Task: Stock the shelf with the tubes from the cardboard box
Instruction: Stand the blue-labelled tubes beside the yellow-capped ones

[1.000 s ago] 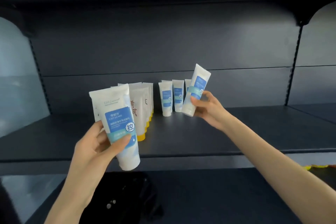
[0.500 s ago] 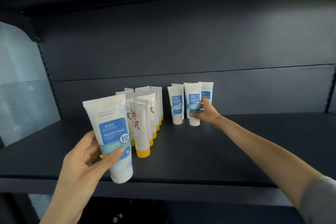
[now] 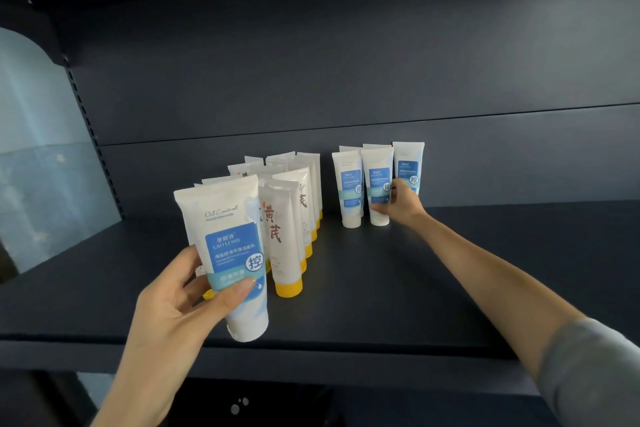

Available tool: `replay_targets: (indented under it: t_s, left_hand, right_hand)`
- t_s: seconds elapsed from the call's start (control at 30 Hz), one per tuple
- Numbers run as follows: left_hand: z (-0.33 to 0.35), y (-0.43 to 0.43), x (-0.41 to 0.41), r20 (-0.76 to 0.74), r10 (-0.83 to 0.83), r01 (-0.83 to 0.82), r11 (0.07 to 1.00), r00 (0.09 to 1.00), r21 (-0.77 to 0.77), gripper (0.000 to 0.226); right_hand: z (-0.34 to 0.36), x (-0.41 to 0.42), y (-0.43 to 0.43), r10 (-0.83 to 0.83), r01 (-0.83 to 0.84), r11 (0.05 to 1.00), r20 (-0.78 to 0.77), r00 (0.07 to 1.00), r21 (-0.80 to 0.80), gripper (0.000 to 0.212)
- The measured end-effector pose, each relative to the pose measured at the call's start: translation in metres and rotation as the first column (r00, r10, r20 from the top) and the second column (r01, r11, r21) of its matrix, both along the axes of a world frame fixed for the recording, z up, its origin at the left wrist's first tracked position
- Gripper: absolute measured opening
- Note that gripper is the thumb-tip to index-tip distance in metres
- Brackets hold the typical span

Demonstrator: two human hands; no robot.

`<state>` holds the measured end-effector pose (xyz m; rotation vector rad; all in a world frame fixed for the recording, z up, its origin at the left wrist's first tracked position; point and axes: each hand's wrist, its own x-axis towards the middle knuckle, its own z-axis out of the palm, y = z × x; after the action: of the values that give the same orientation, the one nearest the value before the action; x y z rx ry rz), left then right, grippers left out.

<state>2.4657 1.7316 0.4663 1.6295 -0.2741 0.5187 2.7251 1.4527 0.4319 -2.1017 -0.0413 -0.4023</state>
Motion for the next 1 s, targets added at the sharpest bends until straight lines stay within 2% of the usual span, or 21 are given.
replay_targets:
  t_s: [0.07,0.17,0.37,0.47,0.53,0.63,0.7,0.77,0.9,1.0]
  left_hand:
    - [0.001,0.001,-0.001,0.006,-0.017,0.017,1.0,1.0,-0.007,0.046]
    - [0.004,-0.001,-0.002,0.015,-0.036,0.036,0.999,0.999,-0.004,0.066]
    - [0.012,-0.007,-0.001,0.029,-0.071,0.072,0.997,0.997,-0.035,0.076]
    - [0.019,-0.018,0.001,0.053,-0.11,0.112,0.993,0.993,-0.044,0.062]
    - [0.023,-0.031,0.006,0.062,-0.153,0.157,0.985,0.986,-0.076,0.045]
    - [0.026,-0.054,0.015,0.085,-0.191,0.201,0.972,0.978,-0.122,0.042]
    - [0.026,-0.068,0.02,0.097,-0.2,0.212,0.968,0.975,-0.136,0.041]
    - [0.024,-0.079,0.026,0.101,-0.193,0.206,0.969,0.976,-0.139,0.038]
    - [0.019,-0.104,0.031,0.096,-0.249,0.256,0.964,0.964,-0.068,0.034]
    - [0.013,-0.124,0.027,0.082,-0.273,0.272,0.962,0.959,0.016,0.039]
  right_hand:
    - [-0.001,0.001,-0.001,-0.005,0.005,1.0,-0.015,1.0,-0.003,0.052]
    - [-0.002,-0.002,-0.004,-0.007,0.007,1.0,-0.016,1.0,0.009,0.056]
    - [0.007,-0.017,-0.013,-0.048,0.048,0.994,-0.001,0.999,0.096,0.062]
    - [0.02,-0.038,-0.012,-0.079,0.074,0.994,0.051,0.996,0.083,0.055]
    - [0.03,-0.064,-0.008,-0.031,0.018,0.992,0.109,0.994,0.121,0.044]
    - [0.04,-0.126,0.001,0.176,-0.201,0.965,0.153,0.973,0.17,0.024]
    - [0.033,-0.171,0.006,0.338,-0.364,0.912,0.158,0.928,0.187,0.02]
    - [0.022,-0.211,0.009,0.409,-0.44,0.875,0.179,0.895,0.202,0.028]
    - [0.011,-0.259,0.018,0.44,-0.473,0.877,0.257,0.86,0.081,0.056]
    - [0.006,-0.267,0.023,0.334,-0.395,0.912,0.364,0.869,0.106,0.061]
